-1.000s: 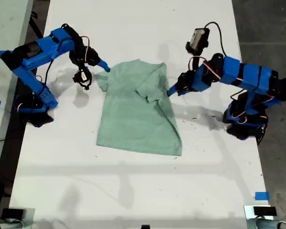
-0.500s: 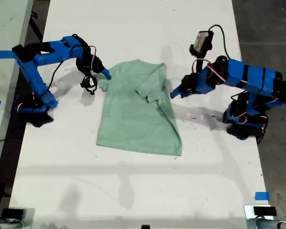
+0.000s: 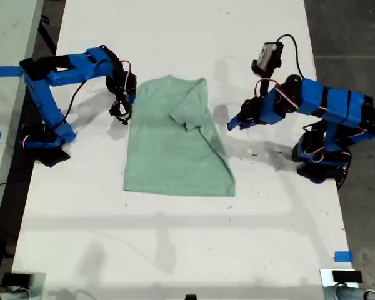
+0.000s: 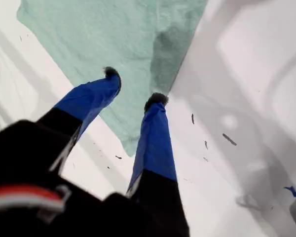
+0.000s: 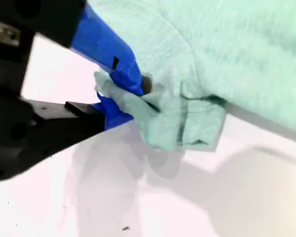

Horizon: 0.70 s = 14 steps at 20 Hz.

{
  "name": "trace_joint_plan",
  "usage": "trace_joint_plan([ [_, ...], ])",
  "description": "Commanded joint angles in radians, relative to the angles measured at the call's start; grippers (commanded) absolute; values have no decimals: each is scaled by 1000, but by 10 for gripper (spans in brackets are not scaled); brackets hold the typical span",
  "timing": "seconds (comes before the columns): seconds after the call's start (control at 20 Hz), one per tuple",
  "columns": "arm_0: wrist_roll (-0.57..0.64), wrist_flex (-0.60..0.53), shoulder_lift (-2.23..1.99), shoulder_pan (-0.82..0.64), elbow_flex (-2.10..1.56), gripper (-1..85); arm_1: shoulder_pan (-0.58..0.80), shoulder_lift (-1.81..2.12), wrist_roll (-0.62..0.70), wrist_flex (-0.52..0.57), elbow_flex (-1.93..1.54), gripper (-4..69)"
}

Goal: Fold tshirt

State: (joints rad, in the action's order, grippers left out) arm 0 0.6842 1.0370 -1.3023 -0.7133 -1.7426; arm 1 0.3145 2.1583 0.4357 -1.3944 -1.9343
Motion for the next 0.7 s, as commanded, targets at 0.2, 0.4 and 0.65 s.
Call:
trace_joint_plan([
  [0.2,-5,181,-229,54,147,1,2,60,-8,26,-11,111],
  [0.4,-12,196,-178,150,324,1,5,69,-11,26,-25,110],
  [0.65,9,245,216,305,874,1,3,89,-17,26,-40,108],
])
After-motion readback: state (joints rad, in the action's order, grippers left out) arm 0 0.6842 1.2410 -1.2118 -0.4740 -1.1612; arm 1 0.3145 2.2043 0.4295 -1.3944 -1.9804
